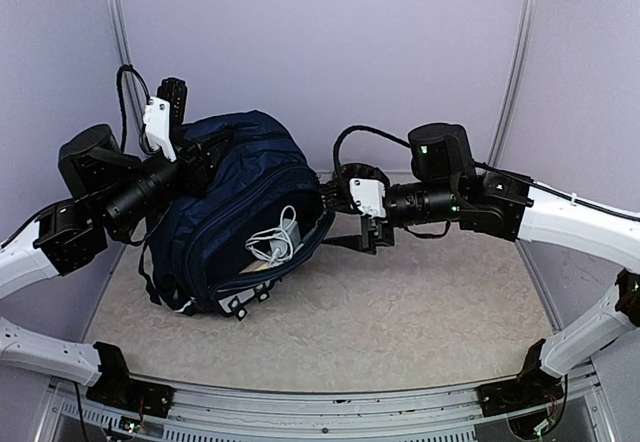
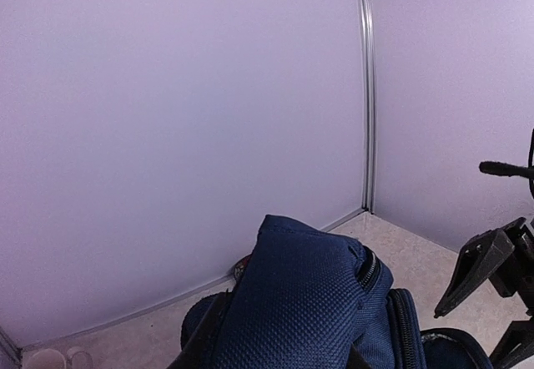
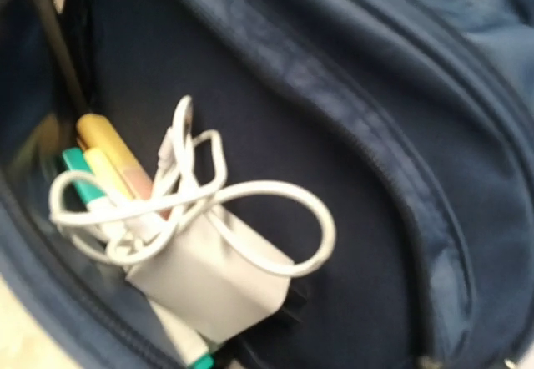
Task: Pack the student bag
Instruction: Pick up the student bag from the upper front pocket.
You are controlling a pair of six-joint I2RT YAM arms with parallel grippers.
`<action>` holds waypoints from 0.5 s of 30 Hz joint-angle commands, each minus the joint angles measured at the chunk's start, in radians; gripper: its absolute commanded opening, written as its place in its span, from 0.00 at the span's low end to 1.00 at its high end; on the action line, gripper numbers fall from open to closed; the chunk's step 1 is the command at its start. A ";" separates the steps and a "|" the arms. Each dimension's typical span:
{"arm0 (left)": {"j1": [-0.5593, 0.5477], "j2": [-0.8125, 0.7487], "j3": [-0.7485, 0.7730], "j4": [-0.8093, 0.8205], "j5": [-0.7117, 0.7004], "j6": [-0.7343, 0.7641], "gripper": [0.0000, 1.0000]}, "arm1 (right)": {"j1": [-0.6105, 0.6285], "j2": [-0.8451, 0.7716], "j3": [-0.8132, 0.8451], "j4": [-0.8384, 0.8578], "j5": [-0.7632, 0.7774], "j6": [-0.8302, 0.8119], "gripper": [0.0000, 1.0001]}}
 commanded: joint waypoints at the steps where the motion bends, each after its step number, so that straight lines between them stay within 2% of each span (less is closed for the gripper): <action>1: 0.007 -0.028 0.076 0.143 0.037 -0.031 0.00 | -0.006 0.061 0.052 -0.011 -0.009 -0.051 0.65; 3: 0.007 -0.029 0.079 0.136 0.041 -0.032 0.00 | -0.007 0.090 0.076 -0.044 0.002 -0.040 0.43; 8: 0.007 -0.027 0.082 0.127 0.051 -0.028 0.00 | -0.011 0.091 0.072 -0.018 0.080 -0.006 0.00; 11: 0.009 -0.027 0.081 0.129 0.084 -0.043 0.00 | -0.036 0.083 0.084 0.044 0.194 0.065 0.00; 15: 0.008 -0.015 0.071 0.214 0.250 -0.141 0.00 | -0.115 0.063 0.150 0.123 0.356 0.162 0.00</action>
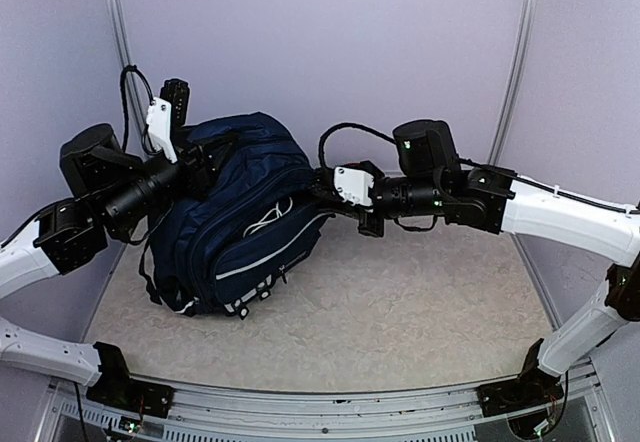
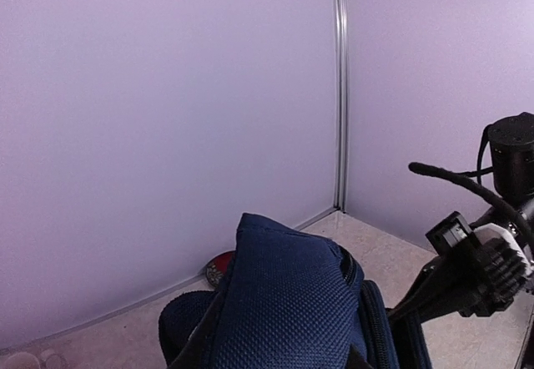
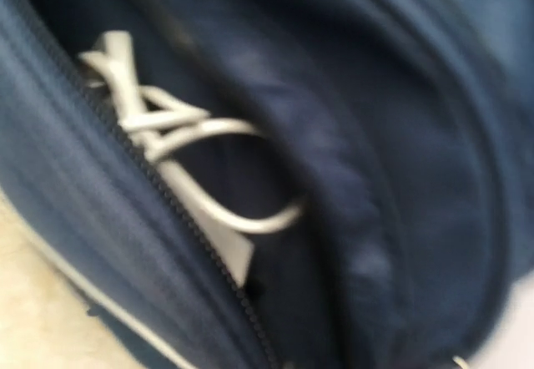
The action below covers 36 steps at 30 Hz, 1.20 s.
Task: Pack the student bag
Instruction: Pick up the student bag from the upper front pocket, then place the student bag at the center of the board.
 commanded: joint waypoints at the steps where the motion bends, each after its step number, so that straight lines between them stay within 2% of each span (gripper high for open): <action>1: 0.002 -0.002 0.070 0.255 0.209 -0.136 0.00 | -0.111 -0.030 0.121 0.126 0.252 0.138 0.00; 4: -0.002 0.059 0.103 0.298 0.284 -0.192 0.00 | -0.145 -0.036 0.230 0.158 0.264 0.151 0.00; 8: -0.012 0.126 0.116 0.370 0.334 -0.242 0.00 | -0.146 0.002 0.392 0.150 0.200 0.135 0.00; 12: -0.019 0.132 0.046 0.434 0.323 -0.328 0.00 | -0.146 0.091 0.490 0.113 0.133 0.098 0.00; 16: -0.005 0.060 -0.162 0.529 0.192 -0.540 0.00 | -0.146 0.199 0.535 0.035 0.036 0.076 0.00; 21: -0.003 -0.084 -0.505 0.574 -0.114 -0.856 0.00 | -0.139 0.367 0.583 -0.041 -0.100 0.137 0.00; 25: -0.002 -0.218 -0.613 0.385 -0.316 -0.942 0.00 | -0.094 0.484 0.617 -0.067 -0.173 0.233 0.04; 27: -0.002 -0.274 -0.616 0.248 -0.393 -0.971 0.05 | -0.060 0.510 0.611 -0.049 -0.207 0.266 0.07; 30: -0.002 -0.340 -0.628 0.079 -0.459 -1.038 0.09 | -0.027 0.543 0.604 -0.001 -0.252 0.313 0.18; 33: -0.004 -0.360 -0.656 -0.043 -0.464 -1.144 0.17 | -0.024 0.575 0.606 0.013 -0.253 0.359 0.42; 35: -0.011 -0.351 -0.690 -0.071 -0.442 -1.208 0.17 | -0.025 0.581 0.618 -0.022 -0.243 0.383 0.60; 36: -0.019 -0.342 -0.708 -0.075 -0.436 -1.236 0.15 | -0.024 0.573 0.614 -0.040 -0.232 0.408 0.65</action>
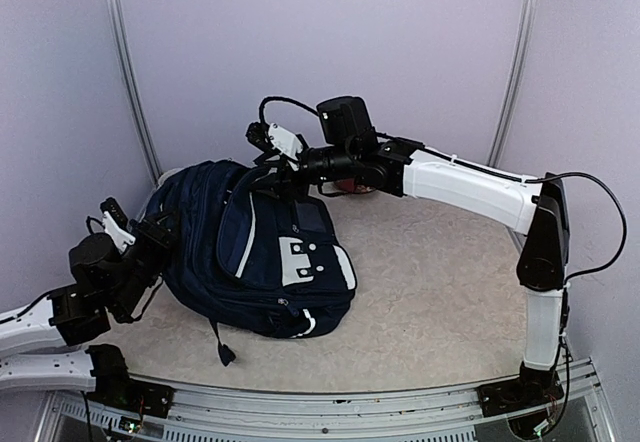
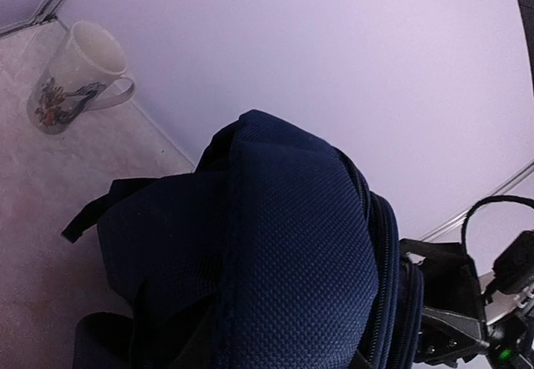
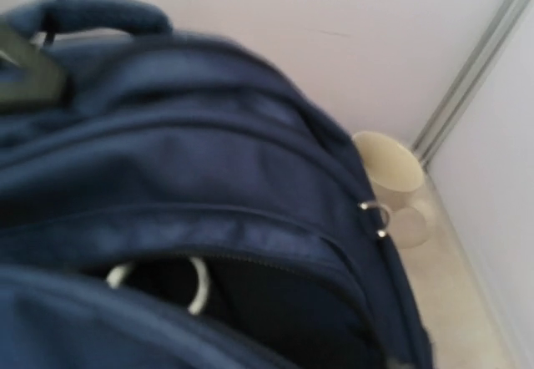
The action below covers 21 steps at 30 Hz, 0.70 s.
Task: Pack the student bag
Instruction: Place the student bag at the center of the board.
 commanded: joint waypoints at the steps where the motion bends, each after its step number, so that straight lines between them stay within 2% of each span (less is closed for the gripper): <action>1: -0.039 0.040 -0.088 -0.229 0.032 -0.213 0.12 | 0.011 0.008 0.007 -0.083 -0.019 0.132 0.68; 4: -0.060 0.066 -0.120 -0.228 0.015 -0.266 0.09 | 0.011 -0.106 -0.109 -0.084 -0.004 0.224 0.84; 10: -0.076 0.120 -0.135 -0.224 0.009 -0.281 0.11 | 0.035 -0.404 -0.481 -0.016 -0.027 0.371 0.86; 11: -0.076 0.130 -0.141 -0.221 0.020 -0.285 0.17 | 0.037 -0.441 -0.536 -0.011 -0.026 0.403 0.85; 12: -0.077 0.139 -0.147 -0.213 0.033 -0.284 0.30 | 0.038 -0.470 -0.589 -0.005 -0.011 0.444 0.84; 14: -0.077 0.155 -0.141 -0.224 0.072 -0.254 0.63 | 0.038 -0.510 -0.688 -0.012 0.036 0.544 0.78; 16: -0.081 0.166 -0.095 -0.328 0.071 -0.247 0.82 | 0.040 -0.525 -0.794 -0.014 0.054 0.640 0.67; 18: -0.087 0.163 -0.028 -0.496 0.006 -0.263 0.91 | 0.060 -0.527 -0.891 0.008 0.081 0.718 0.53; 20: -0.099 0.136 0.039 -0.634 -0.085 -0.258 0.98 | 0.097 -0.512 -0.956 0.023 0.104 0.766 0.44; 21: -0.105 0.117 0.069 -0.685 -0.118 -0.251 0.99 | 0.114 -0.497 -0.970 0.024 0.106 0.784 0.42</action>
